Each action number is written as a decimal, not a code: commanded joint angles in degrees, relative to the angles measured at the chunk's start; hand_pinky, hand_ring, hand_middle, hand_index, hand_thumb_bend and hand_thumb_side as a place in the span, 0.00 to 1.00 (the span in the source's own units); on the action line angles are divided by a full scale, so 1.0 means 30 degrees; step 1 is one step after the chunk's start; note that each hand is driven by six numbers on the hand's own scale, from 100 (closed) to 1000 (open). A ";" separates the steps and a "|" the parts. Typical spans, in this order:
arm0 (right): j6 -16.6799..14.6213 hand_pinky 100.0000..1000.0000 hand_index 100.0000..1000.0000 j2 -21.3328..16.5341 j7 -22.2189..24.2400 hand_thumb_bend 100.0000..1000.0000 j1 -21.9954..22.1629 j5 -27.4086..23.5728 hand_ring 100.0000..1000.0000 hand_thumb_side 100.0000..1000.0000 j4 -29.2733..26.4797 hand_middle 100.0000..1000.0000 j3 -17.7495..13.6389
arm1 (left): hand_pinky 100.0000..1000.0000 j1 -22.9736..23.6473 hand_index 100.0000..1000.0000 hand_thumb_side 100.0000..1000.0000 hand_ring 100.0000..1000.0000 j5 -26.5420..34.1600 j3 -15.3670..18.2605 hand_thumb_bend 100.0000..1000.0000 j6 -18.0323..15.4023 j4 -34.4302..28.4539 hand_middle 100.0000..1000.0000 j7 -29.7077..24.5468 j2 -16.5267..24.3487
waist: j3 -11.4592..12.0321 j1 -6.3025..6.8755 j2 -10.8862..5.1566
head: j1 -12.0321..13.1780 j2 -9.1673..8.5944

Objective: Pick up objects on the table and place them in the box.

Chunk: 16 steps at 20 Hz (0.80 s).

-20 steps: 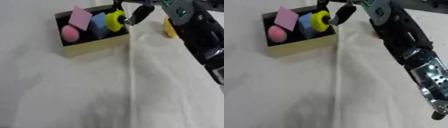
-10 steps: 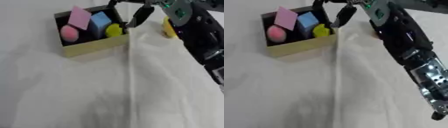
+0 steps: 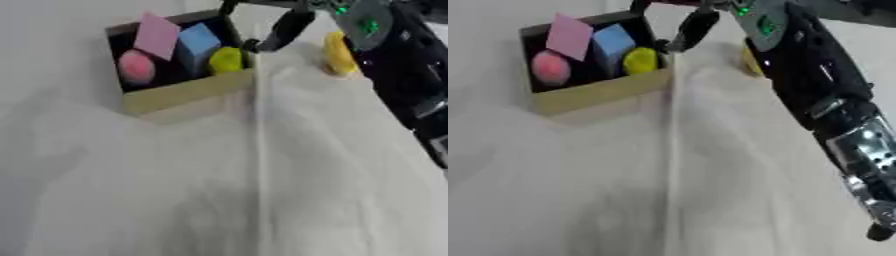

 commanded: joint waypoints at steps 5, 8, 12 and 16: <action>0.0294 0.84 0.85 -0.3148 -0.1178 0.25 0.1060 0.0359 0.85 0.08 -0.0781 0.75 -0.1209 | 0.68 0.0005 0.78 0.45 0.70 -0.0056 0.0081 0.47 0.0031 -0.0342 0.63 0.0017 0.0525 | -0.0258 0.0178 -0.0569 | 0.0050 0.0001; 0.0264 0.84 0.86 -0.3889 -0.1860 0.28 0.1898 0.1015 0.86 0.09 -0.0949 0.77 -0.1477 | 0.68 0.0048 0.78 0.46 0.70 -0.0086 0.0107 0.47 0.0059 -0.0342 0.63 0.0045 0.0582 | -0.0323 0.0225 -0.0528 | 0.0124 -0.0101; 0.0166 0.84 0.88 -0.4456 -0.2421 0.30 0.2656 0.1927 0.88 0.12 -0.0883 0.80 -0.1662 | 0.68 0.0094 0.78 0.46 0.70 -0.0117 0.0112 0.46 0.0097 -0.0342 0.63 0.0050 0.0633 | -0.0373 0.0272 -0.0474 | 0.0164 -0.0157; 0.0181 0.84 0.89 -0.4726 -0.2618 0.32 0.3163 0.2753 0.89 0.14 -0.0394 0.82 -0.1843 | 0.68 0.0108 0.78 0.46 0.70 -0.0129 0.0117 0.47 0.0111 -0.0342 0.63 0.0065 0.0654 | -0.0395 0.0288 -0.0444 | 0.0197 -0.0170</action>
